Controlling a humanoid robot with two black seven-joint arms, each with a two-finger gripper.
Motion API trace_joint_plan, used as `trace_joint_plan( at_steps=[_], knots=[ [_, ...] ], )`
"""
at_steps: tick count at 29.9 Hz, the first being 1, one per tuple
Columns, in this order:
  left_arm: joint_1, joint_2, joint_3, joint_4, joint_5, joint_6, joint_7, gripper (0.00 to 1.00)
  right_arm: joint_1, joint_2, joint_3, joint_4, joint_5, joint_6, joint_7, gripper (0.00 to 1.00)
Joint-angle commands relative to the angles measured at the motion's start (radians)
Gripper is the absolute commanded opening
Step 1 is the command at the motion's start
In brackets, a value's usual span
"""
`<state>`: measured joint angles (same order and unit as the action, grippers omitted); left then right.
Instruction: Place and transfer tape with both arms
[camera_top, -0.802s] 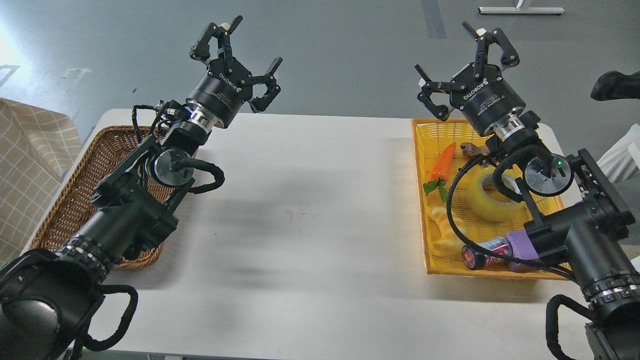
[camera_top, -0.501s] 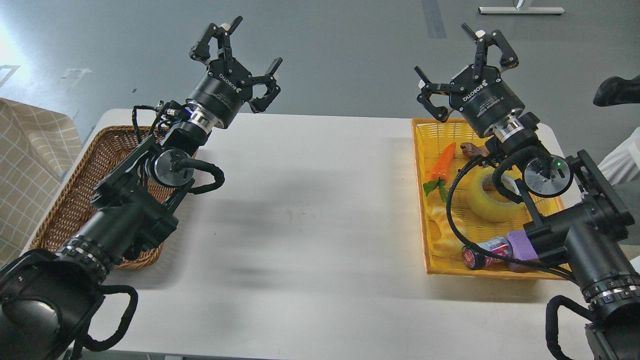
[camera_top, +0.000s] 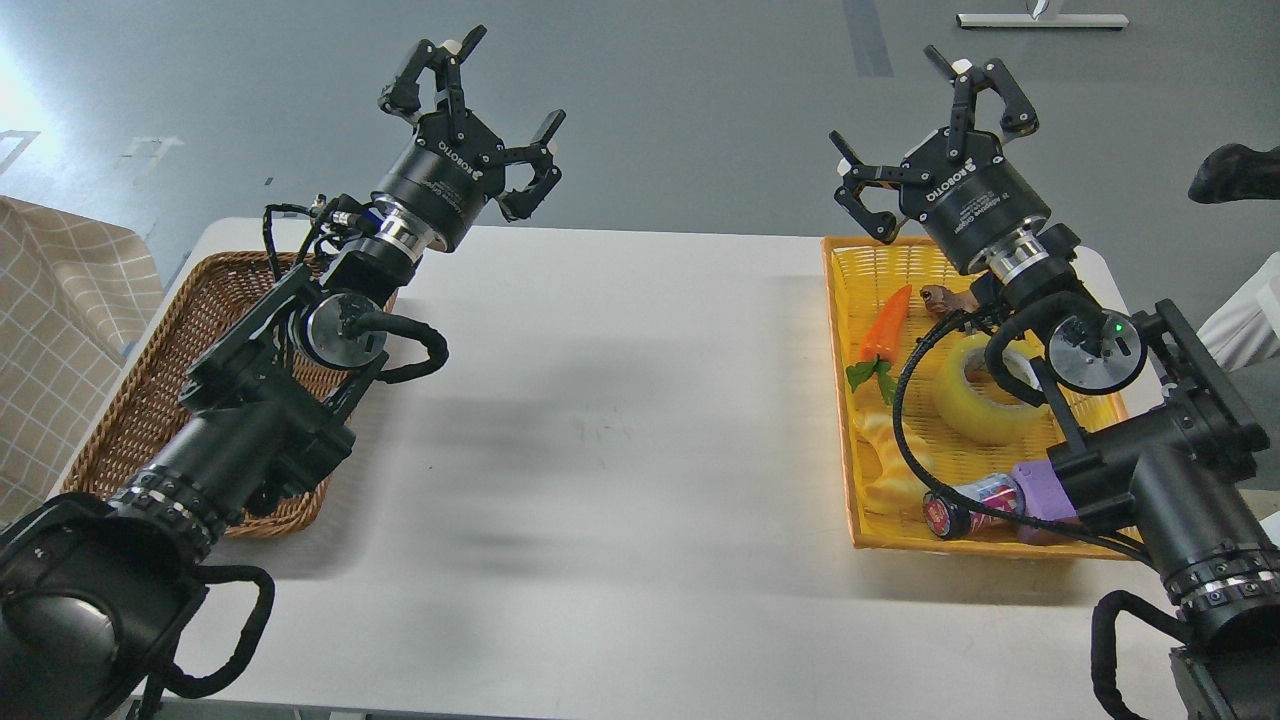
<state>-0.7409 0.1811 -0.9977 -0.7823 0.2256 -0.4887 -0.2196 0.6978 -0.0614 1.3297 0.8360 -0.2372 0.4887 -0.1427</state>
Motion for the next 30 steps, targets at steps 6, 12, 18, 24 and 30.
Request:
trace_joint_plan(
  at_steps=[6,12,18,24,30],
  knots=[
    [-0.002,-0.002,-0.001,0.0,0.0,0.0,0.0,0.98,0.0,0.0,0.0,0.0,-0.001,0.0,0.0,1.0],
    [-0.003,0.0,-0.001,0.0,0.0,0.0,0.0,0.98,0.0,0.0,-0.001,-0.001,-0.001,0.0,0.0,1.0],
    [-0.003,-0.002,-0.002,0.0,0.0,0.0,0.0,0.98,0.0,0.0,-0.001,0.0,-0.001,0.0,0.0,1.0],
    [-0.003,-0.003,-0.002,0.0,0.0,0.0,0.0,0.98,0.003,0.0,-0.001,0.0,-0.001,0.0,0.0,1.0],
    [-0.003,-0.003,-0.002,0.0,0.0,0.0,0.0,0.98,0.003,0.0,-0.003,0.0,0.001,0.0,0.0,1.0]
  ],
)
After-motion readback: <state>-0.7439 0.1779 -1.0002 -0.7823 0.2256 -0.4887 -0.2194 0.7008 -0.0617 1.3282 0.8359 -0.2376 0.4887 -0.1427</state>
